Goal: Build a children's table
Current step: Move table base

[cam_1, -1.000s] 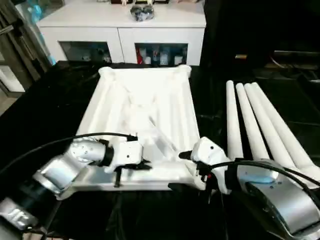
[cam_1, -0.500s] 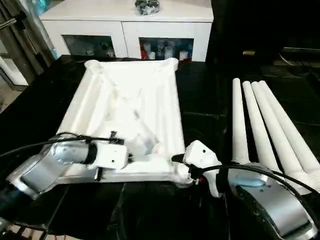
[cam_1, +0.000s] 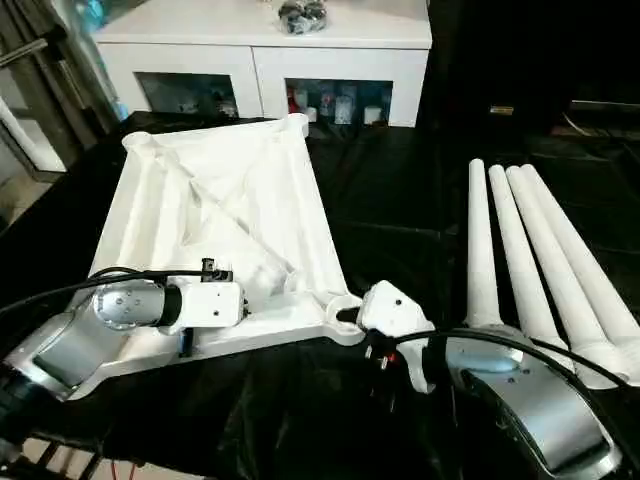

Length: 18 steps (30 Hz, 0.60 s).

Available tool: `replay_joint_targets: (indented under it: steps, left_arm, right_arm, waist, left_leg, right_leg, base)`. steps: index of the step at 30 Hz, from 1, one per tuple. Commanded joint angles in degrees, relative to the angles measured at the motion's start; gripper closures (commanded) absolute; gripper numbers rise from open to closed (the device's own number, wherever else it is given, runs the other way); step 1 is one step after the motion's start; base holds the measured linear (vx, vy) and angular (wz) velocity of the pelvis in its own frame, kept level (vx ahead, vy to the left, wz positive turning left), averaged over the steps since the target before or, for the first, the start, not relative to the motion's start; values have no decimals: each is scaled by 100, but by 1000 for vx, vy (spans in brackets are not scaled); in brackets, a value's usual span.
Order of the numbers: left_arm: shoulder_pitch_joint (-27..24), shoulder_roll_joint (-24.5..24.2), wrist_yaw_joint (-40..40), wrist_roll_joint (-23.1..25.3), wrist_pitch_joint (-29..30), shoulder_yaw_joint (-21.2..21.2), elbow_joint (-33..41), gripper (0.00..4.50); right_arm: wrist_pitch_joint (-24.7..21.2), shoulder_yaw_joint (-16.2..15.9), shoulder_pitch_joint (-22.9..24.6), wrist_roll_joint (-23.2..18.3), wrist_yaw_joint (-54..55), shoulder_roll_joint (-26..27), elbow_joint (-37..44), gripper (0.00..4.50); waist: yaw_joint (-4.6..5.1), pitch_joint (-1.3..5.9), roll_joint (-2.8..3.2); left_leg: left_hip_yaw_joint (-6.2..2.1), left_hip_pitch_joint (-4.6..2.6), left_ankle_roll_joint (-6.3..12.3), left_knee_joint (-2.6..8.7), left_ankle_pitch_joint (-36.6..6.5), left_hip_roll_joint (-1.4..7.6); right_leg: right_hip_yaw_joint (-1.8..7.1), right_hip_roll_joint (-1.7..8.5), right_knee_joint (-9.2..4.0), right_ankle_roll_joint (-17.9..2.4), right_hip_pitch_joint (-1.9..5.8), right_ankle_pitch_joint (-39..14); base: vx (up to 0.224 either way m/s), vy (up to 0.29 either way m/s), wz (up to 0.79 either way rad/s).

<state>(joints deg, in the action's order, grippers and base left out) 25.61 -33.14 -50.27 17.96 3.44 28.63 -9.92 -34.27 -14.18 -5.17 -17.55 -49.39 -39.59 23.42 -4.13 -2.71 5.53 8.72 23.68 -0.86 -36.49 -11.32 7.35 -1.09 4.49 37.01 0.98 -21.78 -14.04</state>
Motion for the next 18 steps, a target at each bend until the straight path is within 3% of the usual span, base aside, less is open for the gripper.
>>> replay_joint_targets:
  steps: [1, 4, 5, 6, 9, 11, 13, 15, 16, 17, 18]
  left_arm:
    - [134, 110, 473, 116, -315, -200, -74, 447]
    - [156, 285, 629, 37, -460, -222, -283, 447]
    - [164, 324, 631, -2, -508, -213, -360, 406]
    - [160, 319, 604, -18, -584, -183, -414, 406]
    - [100, 208, 440, -51, -576, -152, -364, 386]
    - [17, -24, 256, 3, -574, -136, -208, 371]
    - [-108, -364, -55, -14, -439, -233, 81, 353]
    - [-162, -465, -165, -76, -353, -318, 200, 336]
    - [-297, -512, -331, -428, -38, -645, 471, 336]
    - [-297, -512, -331, -428, -38, -645, 471, 323]
    - [-372, -484, -381, -683, 161, -836, 639, 315]
  right_arm:
    - [65, -61, -47, 43, 24, -27, -21, 0]
    - [72, -35, -40, 70, 14, -49, -20, 0]
    - [70, -24, -36, 102, 14, -69, -13, 0]
    - [70, -20, -28, 147, 16, -99, -9, 0]
    - [62, 1, -20, 171, 1, -143, 2, 0]
    - [1, 173, -29, 16, -8, -120, 51, 0]
    - [-115, 608, -124, -350, 93, 39, 130, 0]
    - [-174, 798, -199, -477, 193, 128, 140, 0]
    - [-322, 1118, -417, -548, 577, 374, 53, 0]
    - [-322, 1118, -417, -548, 577, 374, 53, 0]
    - [-459, 1220, -544, -475, 848, 502, -36, 0]
  waist:
    - [-26, 370, -46]
    - [-51, 348, -62]
    - [-64, 327, -84]
    - [-77, 331, -52]
    - [-67, 339, -41]
    - [-66, 351, -40]
    - [-37, 353, -64]
    - [5, 342, -46]
    - [22, 336, -104]
    - [26, 345, -70]
    - [46, 336, -90]
  left_leg:
    - [-220, -186, 475, 479, -925, 523]
    - [-211, -205, 407, 508, -1105, 533]
    - [-203, -225, 339, 530, -1307, 536]
    - [-204, -241, 269, 534, -1395, 531]
    - [-213, -239, 198, 548, -1381, 537]
    - [-221, -231, 212, 549, -1358, 538]
    - [-232, -187, 304, 552, -1192, 522]
    - [-217, -224, 290, 555, -1267, 512]
    - [-197, -235, 270, 560, -1283, 513]
    - [-202, -234, 228, 550, -1240, 508]
    - [-194, -231, 211, 564, -1257, 503]
  right_leg:
    - [182, 452, -377, -1689, 243, 610]
    - [189, 443, -410, -1637, 226, 305]
    - [201, 443, -435, -1600, 219, -4]
    - [211, 456, -447, -1557, 220, -242]
    - [215, 440, -449, -1477, 211, -147]
    - [218, 458, -440, -1453, 226, -105]
    - [208, 457, -409, -1442, 243, 28]
    - [192, 426, -431, -1462, 200, -156]
    - [198, 428, -444, -1505, 194, -238]
    - [195, 444, -405, -1554, 190, -240]
    - [186, 417, -433, -1540, 183, -317]
  base:
    - [0, 0, 0]
    - [0, 0, 0]
    - [0, 0, 0]
    - [0, 0, 0]
    - [0, 0, 0]
    - [0, 0, 0]
    - [0, 0, 0]
    - [0, 0, 0]
    - [0, 0, 0]
    - [0, 0, 0]
    - [0, 0, 0]
